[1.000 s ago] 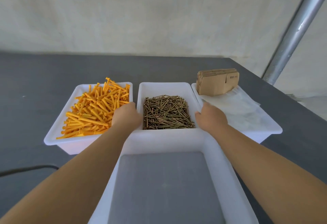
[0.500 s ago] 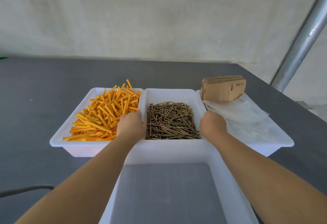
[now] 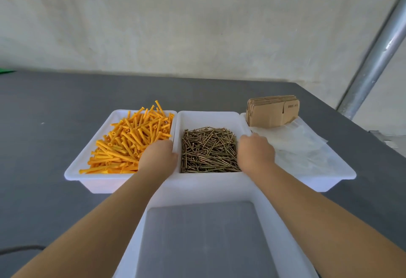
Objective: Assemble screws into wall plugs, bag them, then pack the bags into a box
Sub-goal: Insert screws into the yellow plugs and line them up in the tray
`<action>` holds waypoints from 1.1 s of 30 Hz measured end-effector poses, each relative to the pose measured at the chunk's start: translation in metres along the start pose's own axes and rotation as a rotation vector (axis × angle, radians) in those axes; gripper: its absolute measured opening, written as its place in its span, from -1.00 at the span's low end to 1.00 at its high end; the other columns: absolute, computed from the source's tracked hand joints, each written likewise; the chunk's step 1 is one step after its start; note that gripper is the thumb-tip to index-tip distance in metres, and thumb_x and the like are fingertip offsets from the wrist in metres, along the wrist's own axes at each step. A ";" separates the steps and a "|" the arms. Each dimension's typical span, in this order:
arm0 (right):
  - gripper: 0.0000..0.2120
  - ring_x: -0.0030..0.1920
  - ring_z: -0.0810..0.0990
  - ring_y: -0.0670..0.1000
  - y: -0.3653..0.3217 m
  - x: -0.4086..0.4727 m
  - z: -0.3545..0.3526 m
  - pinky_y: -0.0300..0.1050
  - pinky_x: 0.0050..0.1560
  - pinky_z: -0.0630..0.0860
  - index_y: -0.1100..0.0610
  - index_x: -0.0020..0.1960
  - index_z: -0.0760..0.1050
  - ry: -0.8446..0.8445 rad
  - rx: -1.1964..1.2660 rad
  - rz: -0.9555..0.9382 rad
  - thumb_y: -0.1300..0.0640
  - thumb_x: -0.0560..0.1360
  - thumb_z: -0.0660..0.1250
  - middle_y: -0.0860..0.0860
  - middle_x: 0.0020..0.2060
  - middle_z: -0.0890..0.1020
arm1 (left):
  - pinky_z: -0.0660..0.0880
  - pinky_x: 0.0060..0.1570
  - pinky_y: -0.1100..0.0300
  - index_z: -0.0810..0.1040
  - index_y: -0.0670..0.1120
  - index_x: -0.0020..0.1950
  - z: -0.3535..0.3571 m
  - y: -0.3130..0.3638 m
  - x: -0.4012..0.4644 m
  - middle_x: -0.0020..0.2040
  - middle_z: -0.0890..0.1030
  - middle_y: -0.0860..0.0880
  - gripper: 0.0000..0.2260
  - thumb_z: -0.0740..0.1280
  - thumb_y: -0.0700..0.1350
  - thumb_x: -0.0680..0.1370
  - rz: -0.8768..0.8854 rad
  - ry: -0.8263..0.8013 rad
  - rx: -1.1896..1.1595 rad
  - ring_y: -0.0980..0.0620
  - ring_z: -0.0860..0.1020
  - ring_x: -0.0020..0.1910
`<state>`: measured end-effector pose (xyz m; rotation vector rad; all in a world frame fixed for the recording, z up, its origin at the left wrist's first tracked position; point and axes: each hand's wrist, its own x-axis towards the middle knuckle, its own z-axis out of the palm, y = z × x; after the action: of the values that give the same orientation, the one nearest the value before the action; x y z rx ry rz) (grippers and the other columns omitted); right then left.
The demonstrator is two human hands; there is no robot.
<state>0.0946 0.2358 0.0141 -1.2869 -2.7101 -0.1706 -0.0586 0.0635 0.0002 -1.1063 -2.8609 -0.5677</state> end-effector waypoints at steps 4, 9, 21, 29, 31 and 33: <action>-0.62 0.21 0.53 0.16 -0.032 -0.003 -0.005 -0.01 0.07 0.51 0.07 0.32 0.47 -0.141 0.269 -0.276 0.09 0.52 0.39 0.09 0.18 0.52 | 0.50 0.01 0.11 0.56 -0.10 0.32 -0.011 -0.013 -0.019 0.22 0.58 -0.09 -0.72 0.28 -0.16 0.61 0.099 0.204 -0.093 -0.08 0.57 0.11; -0.33 0.48 0.31 0.10 -0.046 -0.001 0.005 -0.02 0.45 0.29 0.02 0.53 0.29 -0.502 0.413 -0.230 -0.04 0.49 0.43 0.00 0.50 0.34 | 0.53 0.08 -0.01 0.63 -0.13 0.22 -0.008 -0.036 -0.035 0.22 0.59 -0.11 -0.74 0.36 -0.20 0.54 0.068 0.307 -0.177 -0.14 0.54 0.18; -0.94 -0.08 0.59 -0.02 -0.037 -0.011 0.022 -0.12 -0.02 0.52 0.03 -0.10 0.70 -0.236 0.537 -0.035 0.15 0.49 0.44 -0.07 -0.08 0.68 | 0.41 -0.15 0.07 0.60 -0.17 0.13 0.010 -0.033 -0.039 0.04 0.54 -0.16 -0.69 0.21 -0.39 0.48 -0.053 0.176 -0.043 -0.18 0.48 0.01; -0.98 -0.16 0.61 -0.12 -0.031 -0.025 0.021 -0.17 -0.09 0.53 0.02 -0.15 0.70 -0.005 0.882 -0.056 0.10 0.46 0.49 -0.15 -0.25 0.66 | 0.42 -0.08 0.14 0.66 -0.19 0.13 0.004 -0.036 -0.043 0.13 0.57 -0.17 -0.76 0.31 -0.34 0.52 -0.041 0.346 -0.239 -0.15 0.55 -0.01; -0.91 -0.26 0.60 -0.17 -0.026 -0.031 0.012 -0.19 -0.16 0.52 -0.03 -0.21 0.67 0.055 1.072 0.018 0.14 0.43 0.51 -0.16 -0.34 0.65 | 0.48 -0.06 0.12 0.65 -0.24 0.14 0.001 -0.034 -0.046 0.14 0.57 -0.17 -0.76 0.34 -0.35 0.49 0.014 0.456 -0.323 -0.13 0.57 -0.02; -0.88 -0.28 0.63 -0.16 -0.020 -0.038 0.003 -0.15 -0.17 0.60 -0.03 -0.25 0.68 0.080 1.207 0.081 0.17 0.40 0.51 -0.15 -0.37 0.67 | 0.48 -0.06 0.15 0.64 -0.24 0.15 0.000 -0.033 -0.048 0.16 0.56 -0.16 -0.73 0.36 -0.37 0.47 0.048 0.541 -0.388 -0.11 0.58 -0.02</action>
<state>0.1026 0.1941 0.0036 -0.8995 -1.9646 1.1760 -0.0440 0.0097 -0.0173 -0.8717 -2.3047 -1.2380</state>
